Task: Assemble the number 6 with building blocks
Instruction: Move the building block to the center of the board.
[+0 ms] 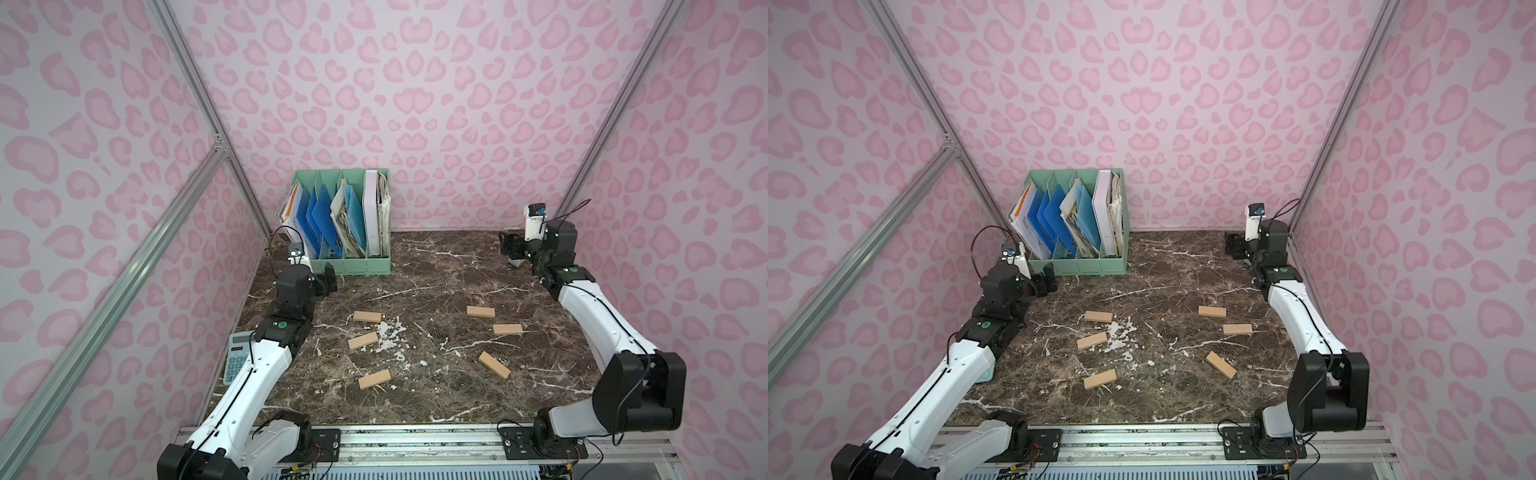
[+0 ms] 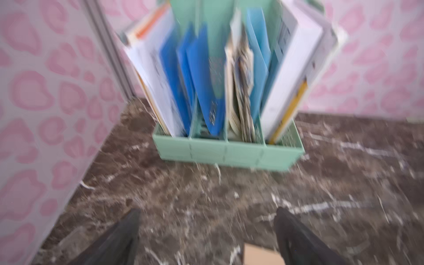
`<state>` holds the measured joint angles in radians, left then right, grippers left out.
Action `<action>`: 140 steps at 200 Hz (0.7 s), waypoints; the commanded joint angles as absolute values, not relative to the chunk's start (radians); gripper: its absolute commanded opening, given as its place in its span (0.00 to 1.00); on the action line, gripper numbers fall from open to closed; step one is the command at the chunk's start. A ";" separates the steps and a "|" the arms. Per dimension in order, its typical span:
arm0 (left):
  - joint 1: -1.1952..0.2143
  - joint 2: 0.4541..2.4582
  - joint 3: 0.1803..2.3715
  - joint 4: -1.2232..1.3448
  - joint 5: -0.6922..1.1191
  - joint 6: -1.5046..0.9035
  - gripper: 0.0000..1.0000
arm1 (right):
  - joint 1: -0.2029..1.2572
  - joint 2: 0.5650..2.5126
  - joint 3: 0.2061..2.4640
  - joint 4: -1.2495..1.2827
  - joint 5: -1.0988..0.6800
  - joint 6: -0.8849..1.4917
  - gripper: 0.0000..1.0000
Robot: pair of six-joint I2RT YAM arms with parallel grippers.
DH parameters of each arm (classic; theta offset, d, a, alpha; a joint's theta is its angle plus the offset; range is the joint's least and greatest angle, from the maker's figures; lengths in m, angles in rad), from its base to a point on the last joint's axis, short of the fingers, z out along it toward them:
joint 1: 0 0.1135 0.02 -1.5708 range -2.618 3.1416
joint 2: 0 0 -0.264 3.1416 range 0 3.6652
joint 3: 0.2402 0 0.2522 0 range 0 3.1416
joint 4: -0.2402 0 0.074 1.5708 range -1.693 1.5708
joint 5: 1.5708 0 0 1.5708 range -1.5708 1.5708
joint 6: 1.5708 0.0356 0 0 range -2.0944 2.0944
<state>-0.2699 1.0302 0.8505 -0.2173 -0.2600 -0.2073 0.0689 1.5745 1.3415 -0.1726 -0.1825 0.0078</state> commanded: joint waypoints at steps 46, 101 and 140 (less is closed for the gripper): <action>-0.584 1.000 0.903 -0.665 -0.334 -0.189 0.94 | 0.225 1.751 1.506 -0.714 -0.068 -0.497 0.98; -0.662 1.022 0.937 -0.698 -0.365 -0.198 0.98 | 0.249 1.691 1.232 -0.590 -0.051 -0.752 0.94; -0.681 1.017 0.928 -0.710 -0.368 -0.177 0.99 | 0.241 1.667 1.140 -0.512 -0.111 -0.845 0.84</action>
